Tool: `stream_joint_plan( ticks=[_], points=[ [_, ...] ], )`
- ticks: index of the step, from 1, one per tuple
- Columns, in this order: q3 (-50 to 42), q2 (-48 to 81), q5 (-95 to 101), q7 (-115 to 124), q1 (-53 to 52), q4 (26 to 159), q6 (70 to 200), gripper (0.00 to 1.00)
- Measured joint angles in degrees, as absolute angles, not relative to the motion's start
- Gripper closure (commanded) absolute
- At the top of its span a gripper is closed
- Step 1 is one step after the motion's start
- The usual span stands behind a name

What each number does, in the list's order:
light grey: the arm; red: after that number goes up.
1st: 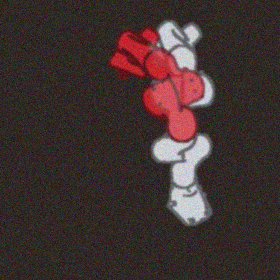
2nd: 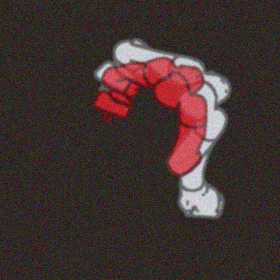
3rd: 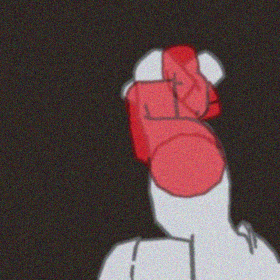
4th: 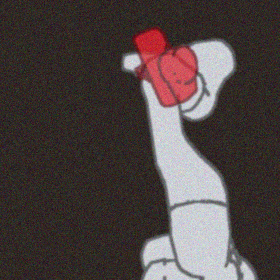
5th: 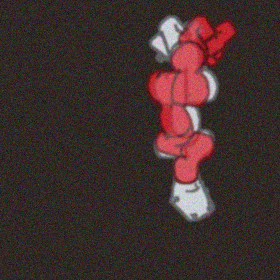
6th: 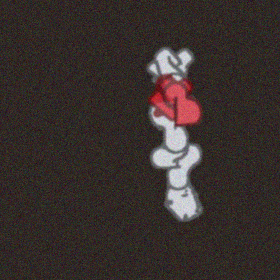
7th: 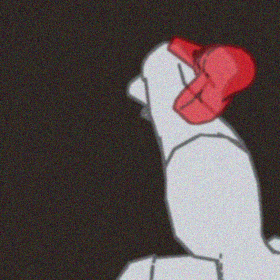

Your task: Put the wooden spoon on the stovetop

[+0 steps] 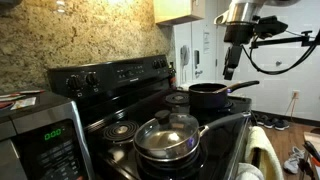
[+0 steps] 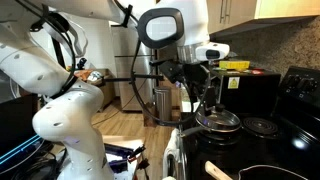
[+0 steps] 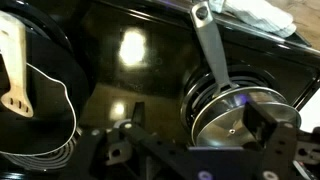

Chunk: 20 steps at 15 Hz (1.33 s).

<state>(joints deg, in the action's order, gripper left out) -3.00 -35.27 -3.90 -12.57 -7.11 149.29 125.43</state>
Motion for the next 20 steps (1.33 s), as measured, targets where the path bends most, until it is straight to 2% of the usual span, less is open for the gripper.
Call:
stream_joint_plan(
  ticks=[9, 14, 20],
  points=[
    [-3.1, -34.8, -3.8, -12.6, -7.0, 148.6, 125.4, 0.0],
    [-4.0, -28.2, -2.7, -12.5, -5.2, 139.8, 124.9, 0.0],
    [-4.1, -19.1, 2.3, -7.2, 0.4, 129.0, 116.1, 0.0]
  ],
)
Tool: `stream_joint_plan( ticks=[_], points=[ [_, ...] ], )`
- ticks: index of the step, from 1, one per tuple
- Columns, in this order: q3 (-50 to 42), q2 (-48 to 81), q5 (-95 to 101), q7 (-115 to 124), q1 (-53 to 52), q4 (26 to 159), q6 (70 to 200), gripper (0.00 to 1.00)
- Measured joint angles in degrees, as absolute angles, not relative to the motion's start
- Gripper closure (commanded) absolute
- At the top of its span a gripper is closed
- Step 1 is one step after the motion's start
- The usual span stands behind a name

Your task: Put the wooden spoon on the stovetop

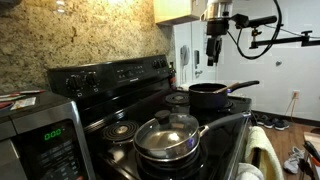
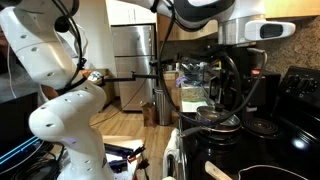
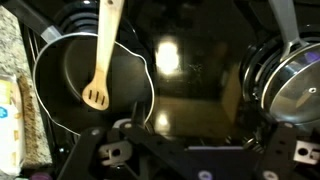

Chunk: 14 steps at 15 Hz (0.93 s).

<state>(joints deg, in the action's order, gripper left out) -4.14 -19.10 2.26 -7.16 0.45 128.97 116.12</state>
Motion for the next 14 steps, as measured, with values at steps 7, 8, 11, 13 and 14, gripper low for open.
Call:
stream_joint_plan(
  ticks=[7, 8, 11, 13, 14],
  points=[
    [-5.7, -17.0, 2.9, 2.8, 5.5, 127.1, 107.0, 0.0],
    [-6.0, -16.9, 2.9, 3.8, 6.0, 127.1, 106.1, 0.0],
    [-7.0, -16.0, 2.5, 5.7, 6.5, 127.4, 105.1, 0.0],
    [-7.2, -15.1, 2.2, 6.3, 6.6, 127.8, 105.1, 0.0],
    [-7.3, -14.6, 1.9, 6.7, 6.6, 128.0, 105.1, 0.0]
  ],
)
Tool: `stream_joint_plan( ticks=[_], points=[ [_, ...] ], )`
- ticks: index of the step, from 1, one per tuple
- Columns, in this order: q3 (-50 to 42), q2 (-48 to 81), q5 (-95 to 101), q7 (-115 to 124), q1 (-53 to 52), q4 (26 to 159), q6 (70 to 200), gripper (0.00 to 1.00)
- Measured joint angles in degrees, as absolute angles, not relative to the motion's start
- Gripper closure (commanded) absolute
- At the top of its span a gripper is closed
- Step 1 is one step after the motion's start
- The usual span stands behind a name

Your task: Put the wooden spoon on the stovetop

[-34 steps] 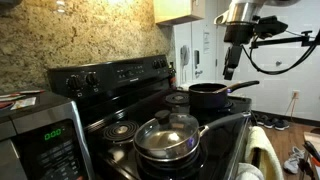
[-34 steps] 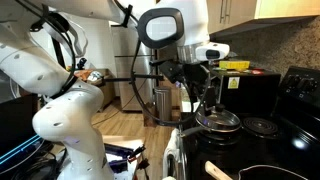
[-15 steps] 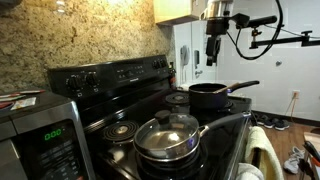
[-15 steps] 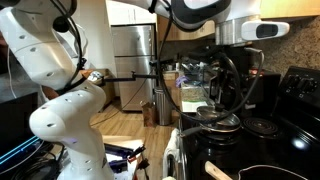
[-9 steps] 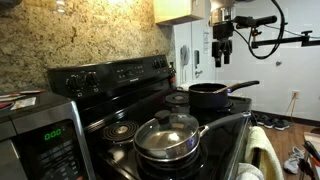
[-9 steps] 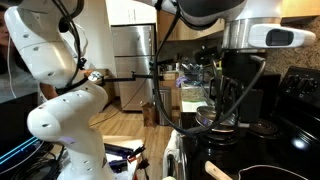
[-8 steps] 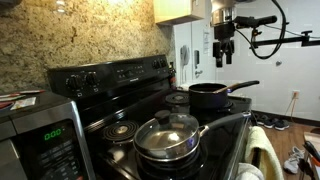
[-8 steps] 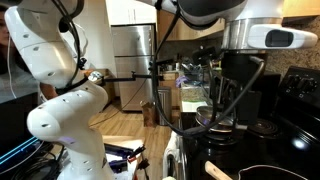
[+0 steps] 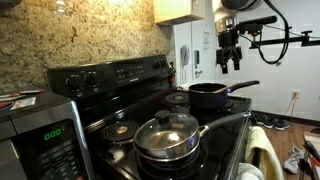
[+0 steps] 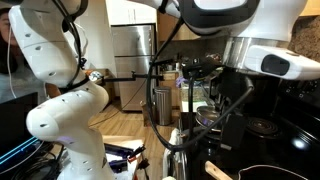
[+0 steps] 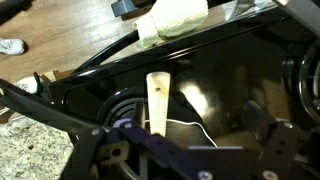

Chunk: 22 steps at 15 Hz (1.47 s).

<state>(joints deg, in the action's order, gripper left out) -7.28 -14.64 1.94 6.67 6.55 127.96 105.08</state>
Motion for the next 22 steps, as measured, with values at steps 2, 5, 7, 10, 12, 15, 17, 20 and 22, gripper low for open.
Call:
stream_joint_plan(
  ticks=[2, 5, 7, 10, 12, 15, 17, 20, 22],
  points=[
    [-7.3, -13.7, 1.8, 7.8, 6.6, 128.4, 105.1, 0.0],
    [-7.8, -12.6, 1.8, 9.6, 7.0, 129.2, 105.1, 0.0],
    [-8.3, -12.1, 1.8, 9.9, 7.6, 129.9, 105.1, 0.0],
    [-9.2, -11.8, 1.8, 9.9, 8.3, 131.0, 105.1, 0.0],
    [-10.0, -11.6, 1.8, 9.9, 8.3, 131.6, 105.3, 0.25],
    [-10.4, -11.3, 1.8, 9.7, 8.3, 132.0, 105.6, 0.41],
    [-10.4, -11.2, 1.8, 9.5, 8.3, 132.3, 105.9, 0.55],
    [-10.4, -11.1, 1.8, 9.4, 8.3, 132.4, 106.2, 0.74],
    [-10.4, -11.1, 1.8, 9.3, 8.3, 132.6, 106.2, 0.87]
  ],
)
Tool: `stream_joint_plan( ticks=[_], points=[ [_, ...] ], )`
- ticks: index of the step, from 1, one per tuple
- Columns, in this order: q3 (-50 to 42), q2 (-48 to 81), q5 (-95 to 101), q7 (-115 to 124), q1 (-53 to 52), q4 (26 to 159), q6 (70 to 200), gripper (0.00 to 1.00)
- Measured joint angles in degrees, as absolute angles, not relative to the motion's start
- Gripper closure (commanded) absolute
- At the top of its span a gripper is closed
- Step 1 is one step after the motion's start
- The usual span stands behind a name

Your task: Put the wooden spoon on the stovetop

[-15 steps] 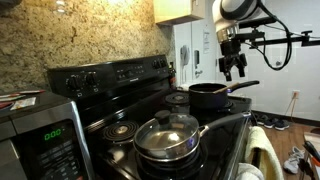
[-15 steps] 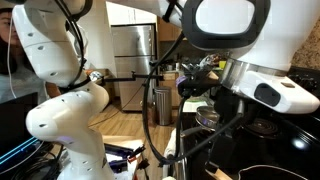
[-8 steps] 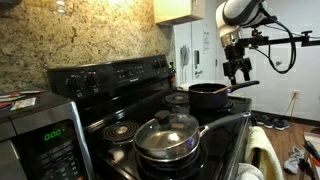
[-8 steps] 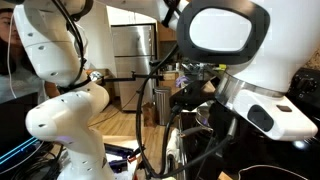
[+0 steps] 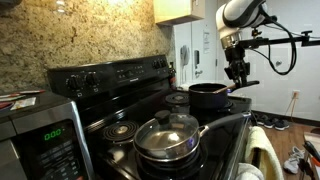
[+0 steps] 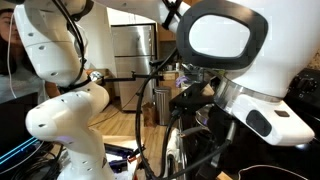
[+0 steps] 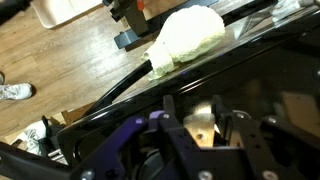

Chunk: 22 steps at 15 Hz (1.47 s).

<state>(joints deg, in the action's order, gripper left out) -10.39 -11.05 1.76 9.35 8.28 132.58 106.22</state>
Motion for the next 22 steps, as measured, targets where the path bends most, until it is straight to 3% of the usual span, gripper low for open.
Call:
stream_joint_plan(
  ticks=[2, 11, 22],
  points=[
    [-10.3, -11.1, 1.8, 9.2, 8.2, 132.9, 106.2, 0.94],
    [-10.1, -11.9, 1.8, 9.2, 8.2, 132.7, 106.3, 0.93],
    [-6.1, -22.7, 4.8, 9.8, 8.0, 125.8, 98.6, 0.93]
  ],
)
